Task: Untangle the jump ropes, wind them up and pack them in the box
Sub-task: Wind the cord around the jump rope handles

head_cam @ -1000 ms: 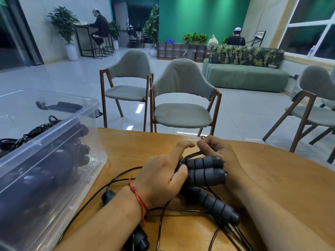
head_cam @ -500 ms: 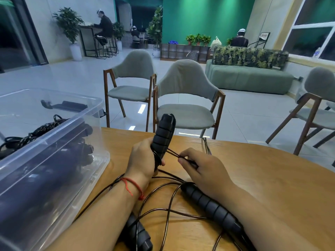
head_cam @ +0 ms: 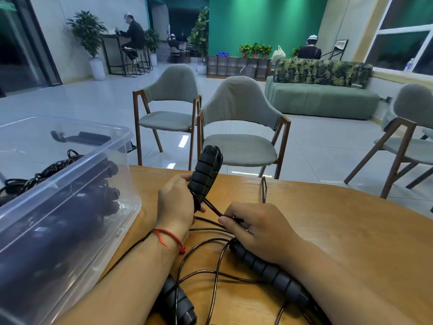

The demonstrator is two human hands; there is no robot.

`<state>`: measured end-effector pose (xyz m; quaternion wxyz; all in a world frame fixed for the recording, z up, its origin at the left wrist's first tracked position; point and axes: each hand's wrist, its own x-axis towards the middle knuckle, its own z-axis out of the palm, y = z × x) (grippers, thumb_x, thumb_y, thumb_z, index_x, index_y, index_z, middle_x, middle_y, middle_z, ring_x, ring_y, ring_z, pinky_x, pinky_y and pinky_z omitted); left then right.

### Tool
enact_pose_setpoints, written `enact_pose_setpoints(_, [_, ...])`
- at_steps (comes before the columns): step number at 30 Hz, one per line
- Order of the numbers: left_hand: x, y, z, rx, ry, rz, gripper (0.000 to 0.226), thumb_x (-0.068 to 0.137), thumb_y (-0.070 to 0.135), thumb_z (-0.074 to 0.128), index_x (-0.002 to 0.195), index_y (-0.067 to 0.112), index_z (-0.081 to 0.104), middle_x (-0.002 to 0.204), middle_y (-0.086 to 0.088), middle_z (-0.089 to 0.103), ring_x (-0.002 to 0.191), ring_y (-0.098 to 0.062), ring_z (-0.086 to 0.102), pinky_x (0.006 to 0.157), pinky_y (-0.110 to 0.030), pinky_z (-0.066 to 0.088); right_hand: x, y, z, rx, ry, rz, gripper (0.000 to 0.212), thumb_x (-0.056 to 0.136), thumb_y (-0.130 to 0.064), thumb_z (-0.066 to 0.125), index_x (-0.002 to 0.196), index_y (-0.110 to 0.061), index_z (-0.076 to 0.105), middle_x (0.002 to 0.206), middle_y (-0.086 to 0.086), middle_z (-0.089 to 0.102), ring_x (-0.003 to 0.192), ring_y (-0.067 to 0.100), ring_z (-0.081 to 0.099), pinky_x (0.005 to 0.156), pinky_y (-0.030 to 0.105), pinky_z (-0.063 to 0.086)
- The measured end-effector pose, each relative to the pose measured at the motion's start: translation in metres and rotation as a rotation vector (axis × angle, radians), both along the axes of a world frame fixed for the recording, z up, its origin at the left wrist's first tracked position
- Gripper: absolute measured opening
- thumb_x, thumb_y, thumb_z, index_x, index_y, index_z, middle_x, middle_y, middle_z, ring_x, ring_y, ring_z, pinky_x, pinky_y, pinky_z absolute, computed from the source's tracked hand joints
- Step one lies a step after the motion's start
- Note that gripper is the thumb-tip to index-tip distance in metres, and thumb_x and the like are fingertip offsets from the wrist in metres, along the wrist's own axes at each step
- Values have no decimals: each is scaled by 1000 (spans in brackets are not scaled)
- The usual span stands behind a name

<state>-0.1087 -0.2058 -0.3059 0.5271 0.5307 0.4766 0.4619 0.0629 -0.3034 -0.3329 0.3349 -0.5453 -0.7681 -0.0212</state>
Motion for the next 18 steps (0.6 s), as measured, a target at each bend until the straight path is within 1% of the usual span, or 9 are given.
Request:
enact_pose_setpoints(2, [0, 0, -1, 93, 45, 5, 36, 110, 34, 37, 106, 21, 70, 82, -14, 72, 58, -23, 67, 48, -31, 48, 1, -1, -1, 32, -3, 3, 30, 107, -47, 56, 95, -24, 71, 74, -14, 65, 65, 5, 58, 55, 28, 49])
enact_pose_setpoints(4, [-2, 2, -1, 140, 117, 17, 50, 110, 54, 34, 99, 21, 71, 77, -9, 75, 62, -24, 69, 54, -35, 55, 5, -3, 0, 61, 1, 14, 28, 107, -45, 58, 92, -23, 70, 75, -15, 65, 65, 3, 58, 56, 28, 49])
enact_pose_setpoints(6, [-4, 5, -1, 159, 241, 24, 60, 108, 64, 30, 93, 22, 69, 78, -10, 73, 68, -26, 70, 61, -40, 58, 6, -6, 2, 106, 7, 45, 25, 106, -39, 61, 91, -21, 69, 75, -14, 64, 65, 1, 53, 56, 25, 47])
enact_pose_setpoints(9, [1, 1, -7, 270, 538, -89, 53, 109, 63, 24, 96, 30, 64, 87, -2, 67, 78, -16, 64, 65, -35, 50, 2, -7, 7, 222, -49, 98, 21, 107, -30, 63, 92, -16, 68, 76, -8, 62, 67, 4, 51, 58, 21, 42])
enact_pose_setpoints(11, [6, -7, -9, 343, 704, -189, 61, 107, 68, 15, 101, 36, 66, 88, 10, 67, 81, -7, 59, 67, -31, 46, 0, -4, 5, 294, -37, 96, 21, 107, -27, 64, 93, -13, 70, 79, -4, 64, 68, 9, 55, 59, 24, 45])
enact_pose_setpoints(13, [8, -14, -8, 397, 762, -233, 70, 105, 71, 8, 112, 38, 70, 94, 13, 69, 87, -6, 60, 74, -32, 50, 4, -2, 2, 349, 49, 23, 24, 108, -26, 65, 91, -10, 72, 78, -4, 64, 68, 7, 53, 58, 31, 47])
enact_pose_setpoints(15, [7, -20, -4, 456, 770, -269, 71, 105, 69, 6, 125, 40, 68, 99, 15, 68, 94, -7, 61, 82, -35, 52, 9, -3, -1, 367, 156, -48, 22, 105, -24, 67, 90, -10, 72, 77, -6, 63, 68, 4, 51, 57, 33, 47])
enact_pose_setpoints(17, [6, -26, -2, 532, 763, -336, 66, 107, 66, 8, 131, 40, 64, 103, 15, 67, 97, -5, 60, 83, -34, 52, 9, -3, -1, 313, 283, -66, 18, 105, -23, 68, 92, -11, 73, 80, -6, 67, 70, 8, 60, 59, 38, 51])
enact_pose_setpoints(18, [6, -28, -2, 573, 751, -374, 65, 105, 68, 9, 137, 41, 59, 110, 16, 66, 104, -5, 60, 87, -36, 52, 8, -3, 0, 271, 364, -57, 17, 105, -21, 68, 93, -11, 73, 82, -5, 69, 73, 12, 66, 61, 40, 54])
